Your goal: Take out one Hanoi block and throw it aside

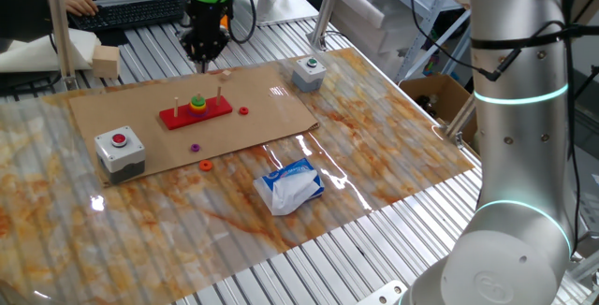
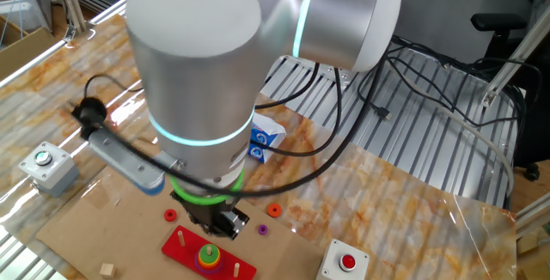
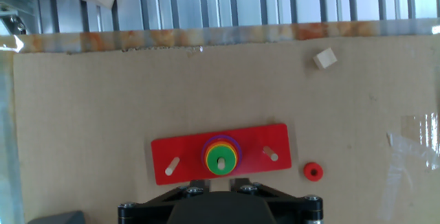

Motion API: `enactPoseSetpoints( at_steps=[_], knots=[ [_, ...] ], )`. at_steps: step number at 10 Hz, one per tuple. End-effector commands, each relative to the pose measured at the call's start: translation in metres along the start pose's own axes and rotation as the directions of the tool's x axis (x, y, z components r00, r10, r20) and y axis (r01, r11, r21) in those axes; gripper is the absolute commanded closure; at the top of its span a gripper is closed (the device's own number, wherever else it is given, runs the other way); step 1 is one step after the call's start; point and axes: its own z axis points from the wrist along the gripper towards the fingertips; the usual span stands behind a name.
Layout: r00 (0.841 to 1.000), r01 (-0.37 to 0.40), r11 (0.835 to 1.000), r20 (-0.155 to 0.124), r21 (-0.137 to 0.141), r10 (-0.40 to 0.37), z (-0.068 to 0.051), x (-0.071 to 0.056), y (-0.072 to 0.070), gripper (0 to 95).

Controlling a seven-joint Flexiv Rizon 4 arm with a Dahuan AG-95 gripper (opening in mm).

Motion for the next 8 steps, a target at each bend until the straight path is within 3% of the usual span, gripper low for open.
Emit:
enactPoseSetpoints(
  at_steps=[1,3,5,8],
  knots=[
    [0.997,0.055,0.998,-0.055,0.002,-0.055,-0.0002,-0.001,0.0006,95.0],
    [0.997,0.069,0.998,-0.046,-0.005,-0.069,-0.0002,-0.001,0.0006,95.0],
    [0.996,0.069,0.997,-0.057,-0.034,-0.071,-0.0002,-0.001,0.0006,95.0],
    [0.995,0.076,0.997,-0.057,-0.029,-0.077,-0.0002,-0.001,0.0006,95.0]
  ],
)
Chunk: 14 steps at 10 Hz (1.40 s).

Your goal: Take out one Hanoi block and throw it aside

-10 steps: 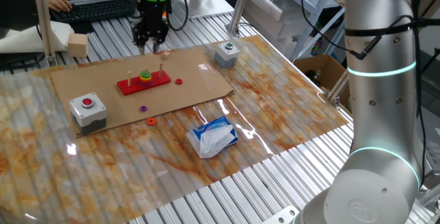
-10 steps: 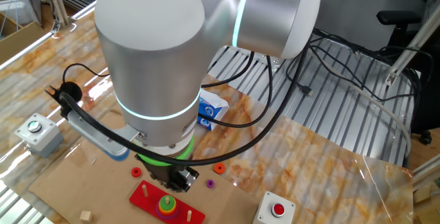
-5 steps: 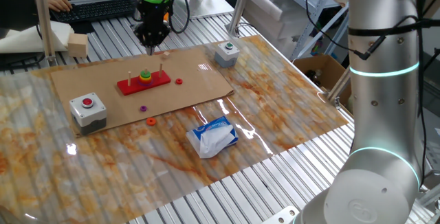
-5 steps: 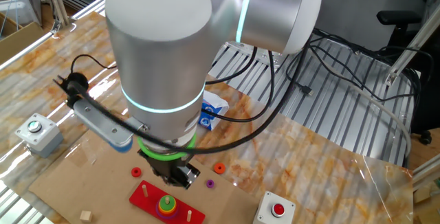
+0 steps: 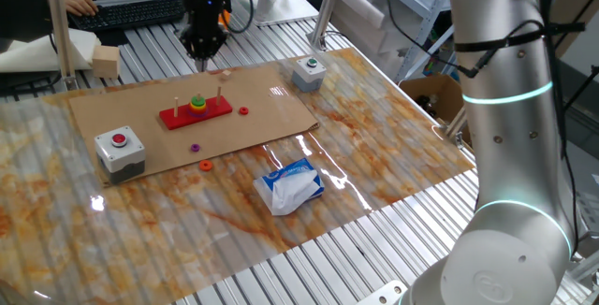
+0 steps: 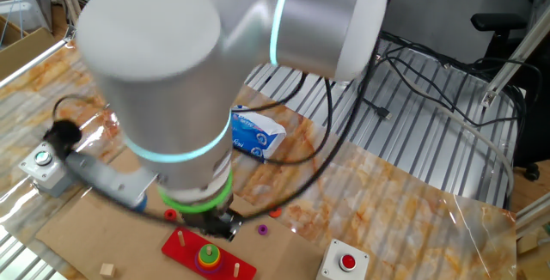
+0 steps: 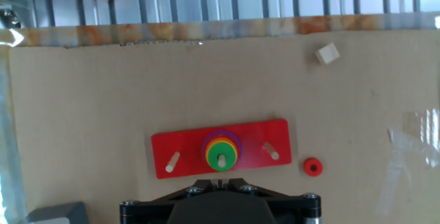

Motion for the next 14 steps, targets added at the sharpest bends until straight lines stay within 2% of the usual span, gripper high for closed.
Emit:
enactPoseSetpoints(
  at_steps=[1,2,3,5,10,11,14],
  knots=[
    [1.0,-0.004,1.0,-0.006,0.016,0.004,0.0,0.001,0.0,95.0],
    [1.0,-0.003,1.0,-0.012,0.02,0.003,0.001,0.001,0.001,95.0],
    [1.0,-0.003,1.0,-0.015,0.022,0.004,0.001,0.001,0.001,76.0],
    [1.0,-0.005,0.999,-0.015,0.042,0.006,0.005,0.001,0.004,76.0],
    [1.0,-0.004,0.999,-0.016,0.049,0.004,0.015,-0.003,0.005,76.0],
    [1.0,-0.005,0.999,-0.016,0.049,0.006,0.017,-0.003,0.004,57.0],
    [1.0,-0.008,0.999,-0.014,0.047,0.008,0.028,-0.004,0.002,57.0]
  ],
)
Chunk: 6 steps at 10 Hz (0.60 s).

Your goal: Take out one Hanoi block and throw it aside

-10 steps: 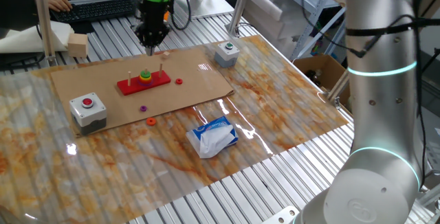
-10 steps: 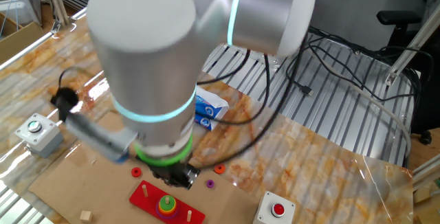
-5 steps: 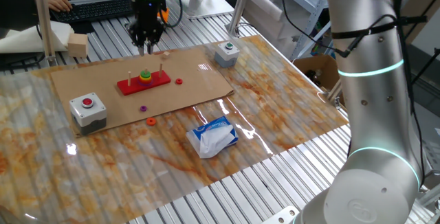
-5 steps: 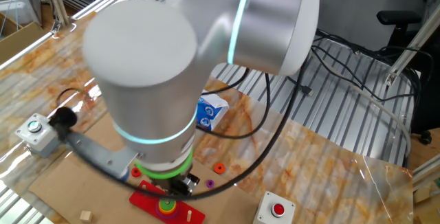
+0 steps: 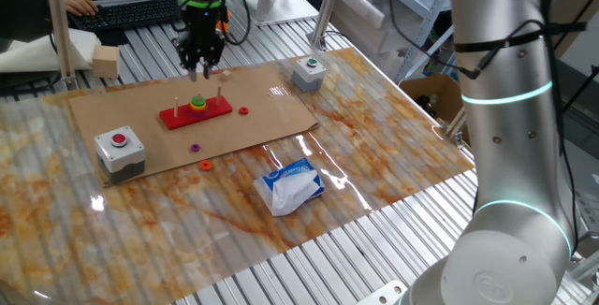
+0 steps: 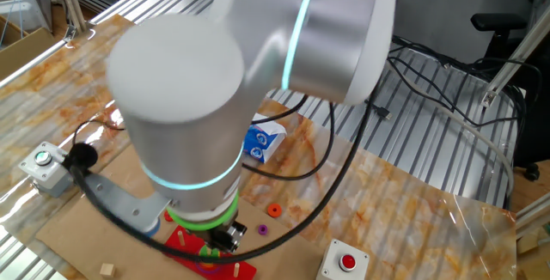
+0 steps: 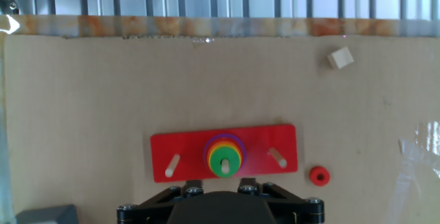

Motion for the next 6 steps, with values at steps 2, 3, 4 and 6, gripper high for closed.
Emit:
enactPoseSetpoints(
  at_steps=[2,3,4,6],
  knots=[
    [1.0,-0.002,1.0,0.01,-0.003,0.002,0.006,0.001,-0.001,57.0],
    [1.0,-0.003,1.0,0.01,-0.003,0.003,0.009,0.0,-0.001,57.0],
    [1.0,-0.004,1.0,0.009,-0.003,0.004,0.011,-0.001,-0.001,57.0],
    [1.0,-0.007,1.0,0.008,-0.003,0.007,0.016,-0.004,0.0,57.0]
  ],
)
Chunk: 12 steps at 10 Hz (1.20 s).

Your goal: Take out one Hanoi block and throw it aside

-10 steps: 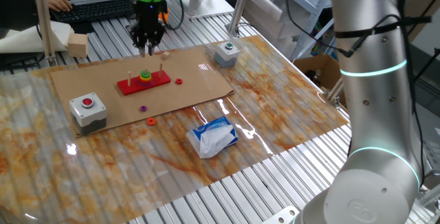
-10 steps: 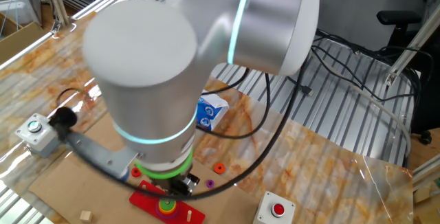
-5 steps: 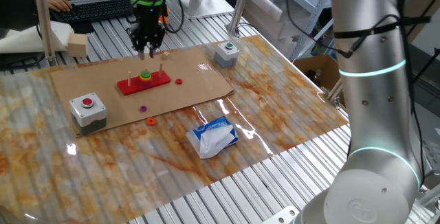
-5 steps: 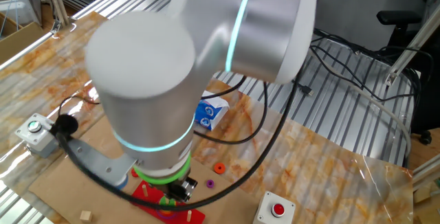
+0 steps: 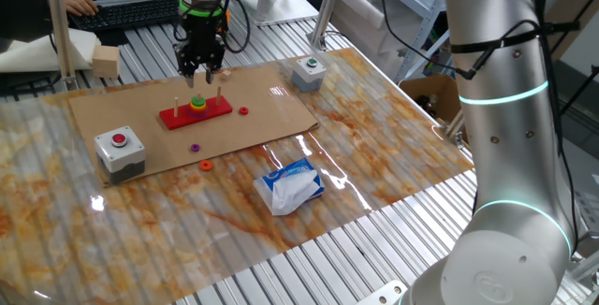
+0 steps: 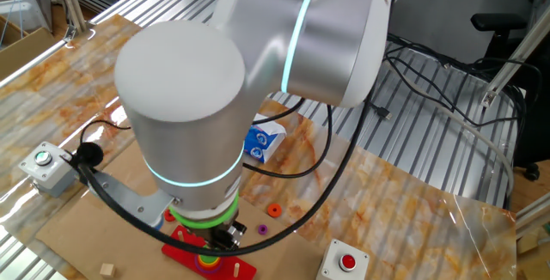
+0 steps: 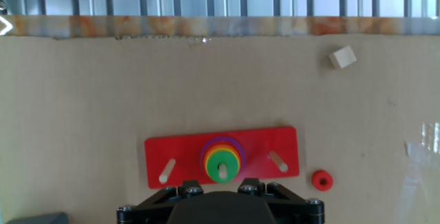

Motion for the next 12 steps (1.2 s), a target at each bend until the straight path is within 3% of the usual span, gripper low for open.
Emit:
enactPoseSetpoints(
  at_steps=[1,12],
  knots=[
    [1.0,0.0,1.0,-0.005,0.0,0.0,0.002,-0.003,0.002,57.0],
    [1.0,-0.002,1.0,-0.018,-0.003,0.002,0.025,-0.013,-0.006,57.0]
  ],
)
